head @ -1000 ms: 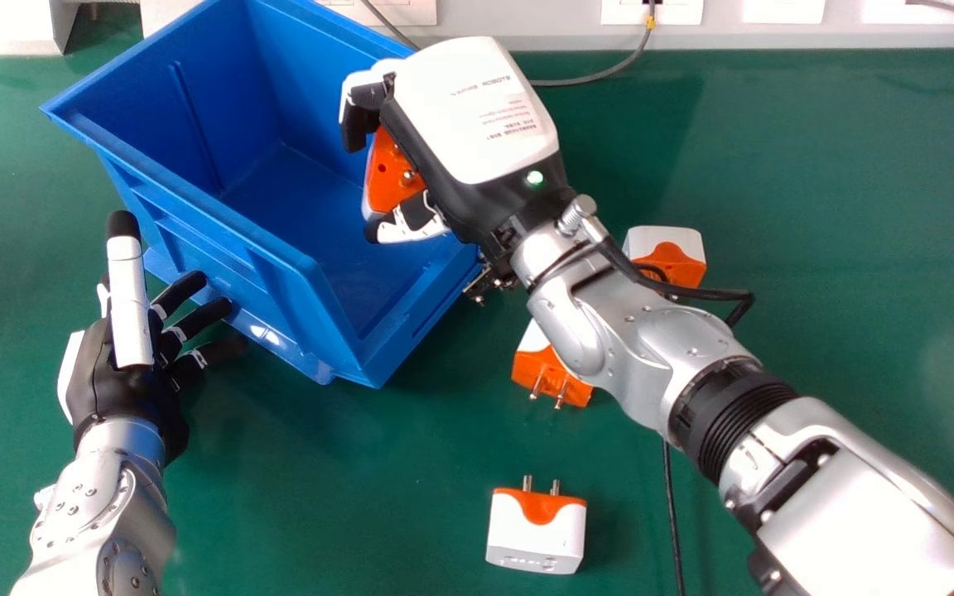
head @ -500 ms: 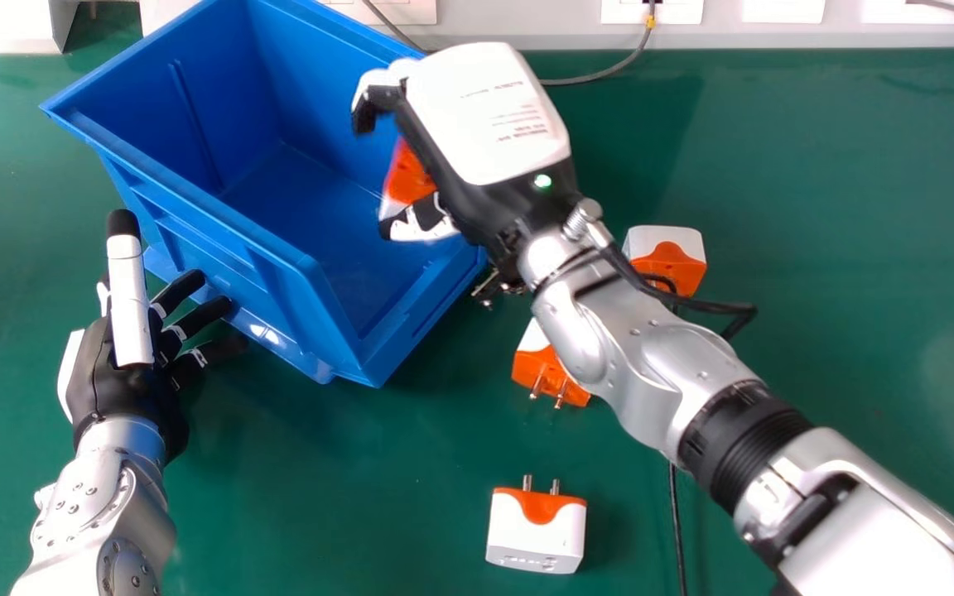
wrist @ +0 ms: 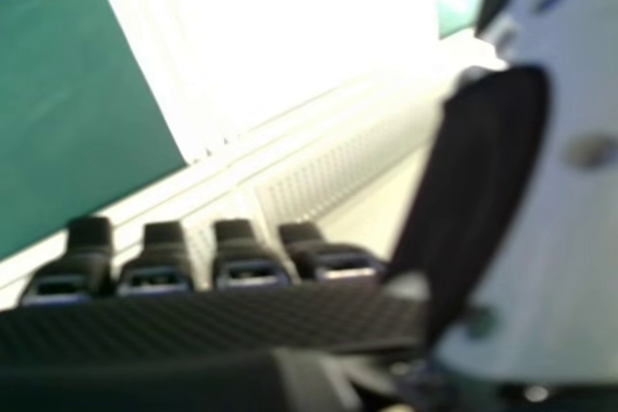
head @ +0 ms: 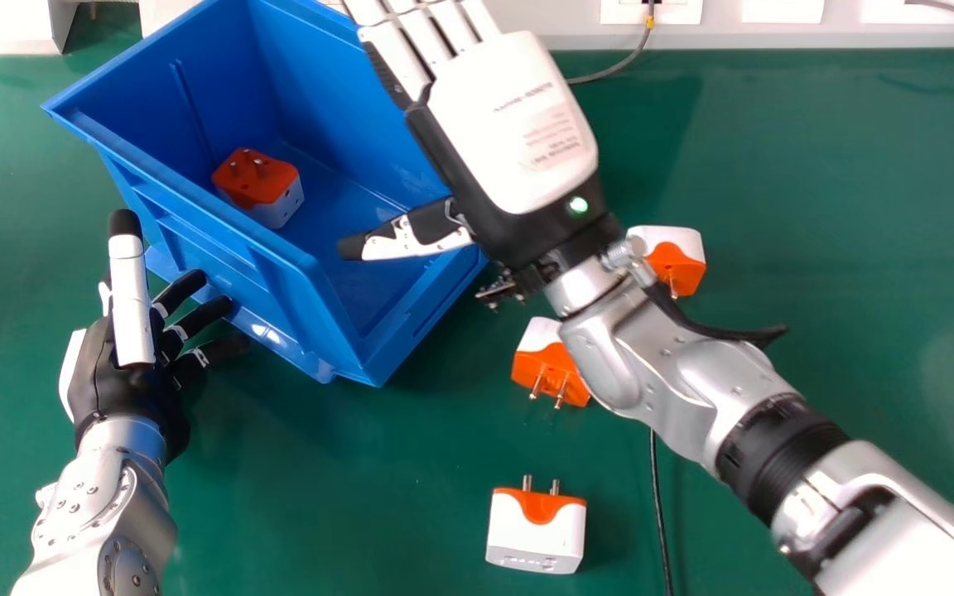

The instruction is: Pick all objects and put in blue box

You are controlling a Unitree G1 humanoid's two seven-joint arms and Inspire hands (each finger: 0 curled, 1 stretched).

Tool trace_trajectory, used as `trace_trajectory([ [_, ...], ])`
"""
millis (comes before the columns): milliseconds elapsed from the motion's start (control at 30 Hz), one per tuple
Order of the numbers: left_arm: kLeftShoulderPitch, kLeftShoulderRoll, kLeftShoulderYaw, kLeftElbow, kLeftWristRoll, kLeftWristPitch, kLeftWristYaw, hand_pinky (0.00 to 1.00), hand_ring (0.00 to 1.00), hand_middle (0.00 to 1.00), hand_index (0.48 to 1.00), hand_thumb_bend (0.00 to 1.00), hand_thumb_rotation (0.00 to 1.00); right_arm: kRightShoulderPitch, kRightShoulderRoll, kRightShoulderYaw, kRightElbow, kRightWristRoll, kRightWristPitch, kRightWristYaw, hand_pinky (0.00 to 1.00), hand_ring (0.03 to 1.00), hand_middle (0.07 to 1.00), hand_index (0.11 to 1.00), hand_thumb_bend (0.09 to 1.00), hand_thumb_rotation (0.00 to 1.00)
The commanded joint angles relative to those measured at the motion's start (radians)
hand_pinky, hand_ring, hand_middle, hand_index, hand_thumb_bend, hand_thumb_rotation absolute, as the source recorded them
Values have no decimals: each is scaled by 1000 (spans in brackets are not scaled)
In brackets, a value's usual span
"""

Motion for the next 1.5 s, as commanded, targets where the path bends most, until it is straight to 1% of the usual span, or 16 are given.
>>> trace_trajectory([
  [0, 24, -17, -18, 15, 4, 43, 4, 650, 749, 838, 908, 860, 935, 54, -40, -23, -94, -3, -25, -52, 920, 999, 999, 999, 1000, 403],
  [167, 23, -19, -17, 9, 4, 50, 9, 648, 748, 837, 907, 860, 935, 179, -120, -57, -202, 17, -72, -51, 906, 1000, 1000, 1000, 1000, 412],
  [267, 25, -20, -18, -4, 3, 59, 12, 651, 747, 836, 905, 860, 935, 291, -180, -72, -253, 41, -107, 5, 893, 1000, 1000, 1000, 1000, 453],
  [367, 27, -16, -15, -10, 0, 66, 8, 654, 743, 840, 909, 859, 935, 379, -228, -76, -286, 58, -140, 77, 879, 1000, 1000, 1000, 1000, 510],
  [400, 28, -13, -13, -10, -1, 66, 5, 658, 742, 843, 912, 858, 935, 414, -259, -71, -291, 77, -170, 140, 870, 1000, 1000, 1000, 1000, 538],
  [500, 33, -4, -7, -15, -4, 71, -2, 664, 744, 845, 914, 858, 935, 482, -327, -68, -293, 144, -245, 333, 869, 1000, 1000, 1000, 1000, 564],
  [567, 36, 0, -4, -19, -4, 73, -6, 666, 746, 845, 914, 858, 935, 501, -346, -76, -276, 178, -273, 432, 873, 1000, 1000, 1000, 1000, 576],
  [700, 34, 16, 9, -7, -4, 69, -17, 662, 745, 844, 913, 857, 936, 529, -343, -81, -286, 190, -253, 556, 885, 1000, 1000, 1000, 1000, 614],
  [800, 36, 21, 13, -1, -1, 64, -20, 653, 740, 837, 908, 855, 936, 540, -341, -79, -318, 186, -245, 623, 889, 1000, 1000, 1000, 1000, 646],
  [900, 41, 25, 18, -7, 1, 64, -21, 648, 737, 833, 906, 855, 935, 551, -338, -71, -346, 167, -233, 675, 880, 1000, 1000, 1000, 1000, 661],
  [933, 41, 27, 19, -4, 2, 62, -22, 646, 736, 832, 905, 855, 935, 554, -338, -71, -355, 168, -225, 698, 876, 1000, 1000, 1000, 1000, 664],
  [1100, 32, 35, 15, 30, 13, 40, -23, 647, 731, 826, 899, 858, 936, 571, -337, -72, -402, 171, -179, 780, 864, 992, 998, 1000, 1000, 662],
  [1167, 32, 35, 13, 31, 13, 39, -22, 646, 731, 825, 898, 859, 936, 578, -336, -74, -414, 167, -170, 785, 854, 984, 993, 1000, 1000, 653],
  [1300, 37, 33, 8, 21, 15, 40, -16, 644, 730, 825, 897, 861, 936, 584, -336, -62, -432, 112, -154, 753, 829, 968, 981, 993, 996, 633],
  [1367, 41, 32, 7, 8, 13, 48, -13, 644, 730, 825, 897, 861, 936, 585, -336, -55, -441, 87, -144, 746, 829, 968, 981, 993, 996, 633],
  [1467, 37, 38, 9, 19, 11, 46, -17, 641, 728, 824, 897, 862, 937, 583, -339, -51, -458, 74, -124, 778, 788, 937, 957, 971, 970, 602],
])
